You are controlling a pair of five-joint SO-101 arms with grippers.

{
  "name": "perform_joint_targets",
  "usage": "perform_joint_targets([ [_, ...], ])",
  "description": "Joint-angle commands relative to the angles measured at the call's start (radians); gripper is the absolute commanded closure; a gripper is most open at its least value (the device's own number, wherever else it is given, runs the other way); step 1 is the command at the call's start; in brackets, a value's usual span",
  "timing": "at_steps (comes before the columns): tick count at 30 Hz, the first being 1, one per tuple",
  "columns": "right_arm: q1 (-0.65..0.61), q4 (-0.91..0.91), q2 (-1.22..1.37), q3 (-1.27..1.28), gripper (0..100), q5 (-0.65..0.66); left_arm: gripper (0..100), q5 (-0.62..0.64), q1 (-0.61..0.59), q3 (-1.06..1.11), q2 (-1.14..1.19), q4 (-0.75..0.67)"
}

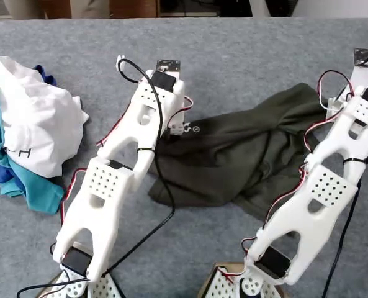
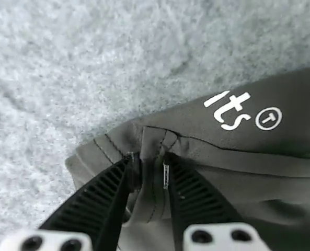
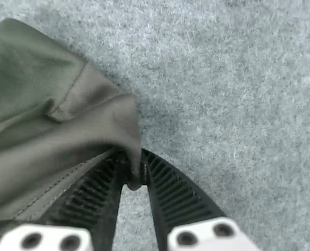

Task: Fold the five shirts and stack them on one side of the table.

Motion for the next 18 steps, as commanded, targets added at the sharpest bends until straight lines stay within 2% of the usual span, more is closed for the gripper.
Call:
perform_joint_targets([
  [1,-0.013,-0.012,-0.013,-0.044,99.6,0.012,91,0.009,-0.008,-0.003,-0.015,-0.005],
  [6,-0.013,-0.012,-0.013,-0.044,99.6,0.012,96,0.009,-0.008,-0.048,-0.016,0.009],
  [11,-0.013,-0.012,-0.013,-0.044,99.6,0.012,96,0.009,-0.008,-0.160,-0.007,0.058],
  [18,-0.013,-0.012,-0.013,-0.044,99.6,0.012,97,0.009,-0.003,-0.183,-0.005,0.060],
])
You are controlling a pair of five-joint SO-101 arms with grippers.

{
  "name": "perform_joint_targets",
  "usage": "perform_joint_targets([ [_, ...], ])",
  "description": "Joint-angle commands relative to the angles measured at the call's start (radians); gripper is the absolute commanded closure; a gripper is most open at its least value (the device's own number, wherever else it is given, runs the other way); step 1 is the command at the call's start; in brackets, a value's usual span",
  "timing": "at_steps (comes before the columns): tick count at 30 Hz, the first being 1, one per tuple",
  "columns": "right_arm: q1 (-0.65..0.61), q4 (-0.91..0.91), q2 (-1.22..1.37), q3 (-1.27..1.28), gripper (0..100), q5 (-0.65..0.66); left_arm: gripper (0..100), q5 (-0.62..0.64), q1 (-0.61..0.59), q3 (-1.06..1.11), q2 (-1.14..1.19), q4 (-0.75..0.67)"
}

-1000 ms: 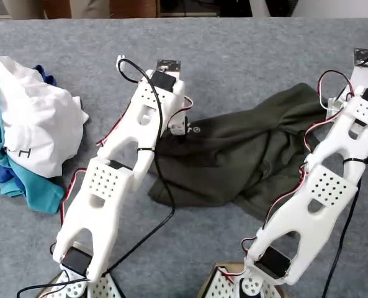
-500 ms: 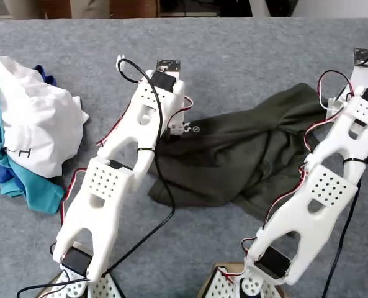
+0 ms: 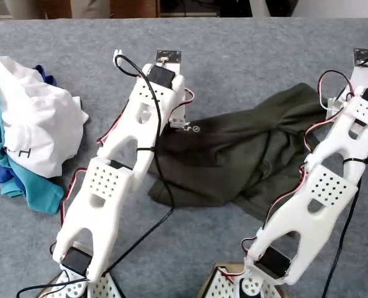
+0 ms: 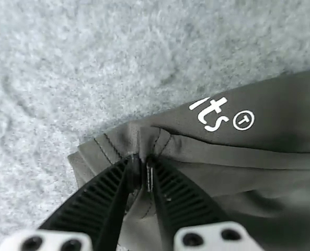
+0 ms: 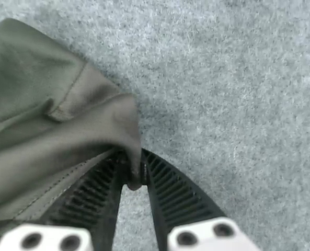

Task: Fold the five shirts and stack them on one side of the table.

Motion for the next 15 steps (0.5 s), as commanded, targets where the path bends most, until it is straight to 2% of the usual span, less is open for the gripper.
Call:
perform_joint_targets([
  [1,-0.013,-0.012,-0.013,-0.044,99.6,0.012,97,0.006,0.000,-0.048,-0.016,0.008],
  [8,-0.013,-0.012,-0.013,-0.044,99.6,0.012,98,0.003,0.040,-0.048,-0.024,0.008],
  [15,-0.013,0.028,-0.024,-0.059,99.6,0.012,98,-0.009,0.015,-0.149,-0.024,0.028],
])
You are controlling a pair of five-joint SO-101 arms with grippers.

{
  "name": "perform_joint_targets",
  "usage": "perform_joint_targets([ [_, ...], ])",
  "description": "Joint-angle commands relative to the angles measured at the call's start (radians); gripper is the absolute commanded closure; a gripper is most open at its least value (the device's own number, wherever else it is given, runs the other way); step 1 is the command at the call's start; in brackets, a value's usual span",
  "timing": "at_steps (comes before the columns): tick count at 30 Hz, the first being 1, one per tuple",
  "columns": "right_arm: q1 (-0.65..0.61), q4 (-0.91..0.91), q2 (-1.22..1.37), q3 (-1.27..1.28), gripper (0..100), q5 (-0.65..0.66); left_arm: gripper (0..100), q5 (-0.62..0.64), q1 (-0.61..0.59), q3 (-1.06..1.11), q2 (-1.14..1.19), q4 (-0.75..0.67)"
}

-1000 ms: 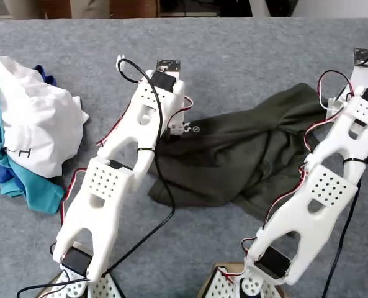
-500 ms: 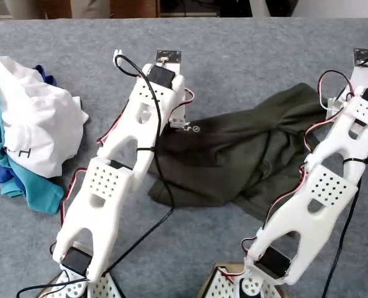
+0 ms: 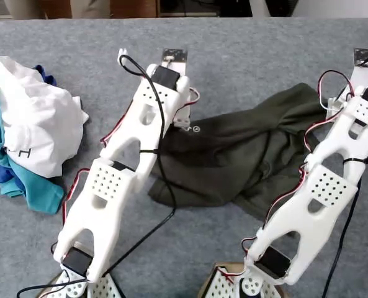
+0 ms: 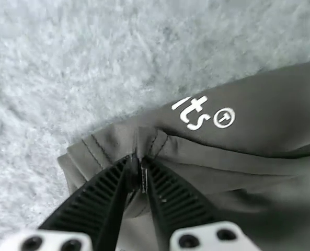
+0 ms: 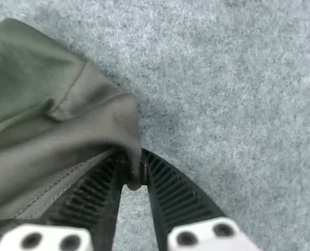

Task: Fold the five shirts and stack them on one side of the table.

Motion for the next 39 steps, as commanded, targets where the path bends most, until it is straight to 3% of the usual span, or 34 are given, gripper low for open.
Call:
perform_joint_targets([
  [1,-0.013,0.055,-0.036,-0.082,99.6,0.012,98,-0.031,-0.012,-0.121,-0.025,0.040],
  [8,-0.087,0.457,-0.160,-0.404,99.6,0.046,98,-0.061,-0.091,-0.331,-0.237,0.041],
  [11,-0.133,0.537,-0.245,-0.644,99.6,0.071,98,-0.064,-0.130,-0.377,-0.340,0.041],
  [18,-0.177,0.500,-0.690,-0.605,99.6,0.064,98,-0.066,-0.278,-0.425,-0.590,0.041],
  [24,-0.166,0.292,-0.960,-0.599,99.7,-0.063,98,-0.071,-0.351,-0.428,-0.842,0.041],
  [27,-0.140,0.193,-1.061,-0.598,99.7,-0.095,98,-0.130,-0.370,-0.423,-0.975,0.041],
  [39,-0.079,0.011,-1.283,-0.596,99.7,0.009,98,-0.230,-0.370,-0.402,-1.317,0.041],
])
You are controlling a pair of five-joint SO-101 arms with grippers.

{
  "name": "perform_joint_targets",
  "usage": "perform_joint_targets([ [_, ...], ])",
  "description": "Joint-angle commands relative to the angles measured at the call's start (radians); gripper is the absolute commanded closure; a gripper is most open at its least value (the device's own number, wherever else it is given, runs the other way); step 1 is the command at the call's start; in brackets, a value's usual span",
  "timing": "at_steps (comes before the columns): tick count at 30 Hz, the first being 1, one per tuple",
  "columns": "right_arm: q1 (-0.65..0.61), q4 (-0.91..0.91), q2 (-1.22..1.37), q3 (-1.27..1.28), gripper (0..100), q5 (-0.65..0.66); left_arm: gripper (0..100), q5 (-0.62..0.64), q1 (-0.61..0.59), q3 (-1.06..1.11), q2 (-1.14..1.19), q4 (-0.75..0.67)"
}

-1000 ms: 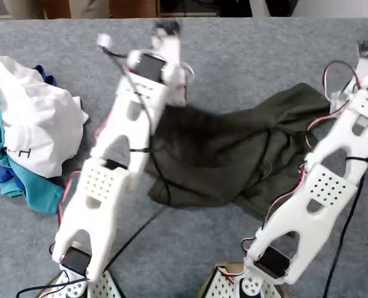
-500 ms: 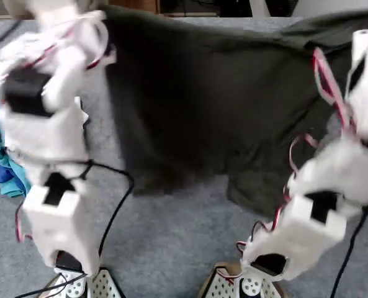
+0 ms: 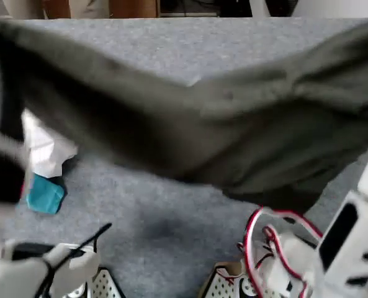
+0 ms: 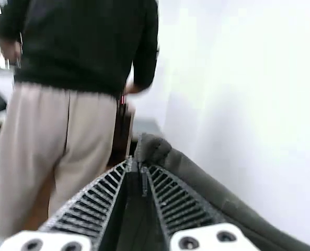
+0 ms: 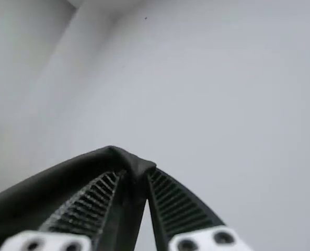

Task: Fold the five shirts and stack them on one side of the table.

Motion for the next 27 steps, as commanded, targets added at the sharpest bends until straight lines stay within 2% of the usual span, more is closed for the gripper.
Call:
perform_joint_targets([
  [1,0.068,-0.057,-0.030,0.013,99.7,0.021,98,-0.011,-0.011,0.029,-0.058,0.012],
  [5,0.137,-0.057,-0.047,0.013,99.6,0.025,98,-0.017,-0.011,0.209,-0.163,0.012],
  [8,0.140,-0.055,-0.038,0.044,99.6,0.052,98,-0.017,-0.011,0.419,-0.255,0.012],
  [12,0.139,-0.048,-0.027,0.174,99.6,0.089,98,-0.017,-0.008,0.706,-0.329,-0.005],
  [14,0.134,-0.034,-0.027,0.274,99.6,0.124,98,-0.012,-0.009,0.855,-0.331,-0.071],
  [18,0.022,-0.040,-0.025,0.539,99.6,0.206,98,-0.011,-0.011,1.177,-0.334,-0.316],
  [21,-0.081,-0.077,-0.025,0.802,99.6,0.310,98,-0.011,-0.011,1.435,-0.331,-0.572],
  [24,-0.154,-0.207,-0.025,1.096,99.6,0.384,98,-0.011,-0.011,1.683,-0.326,-0.865],
  [27,-0.213,-0.419,-0.025,1.374,99.6,0.434,98,-0.011,-0.006,1.930,-0.325,-1.185],
])
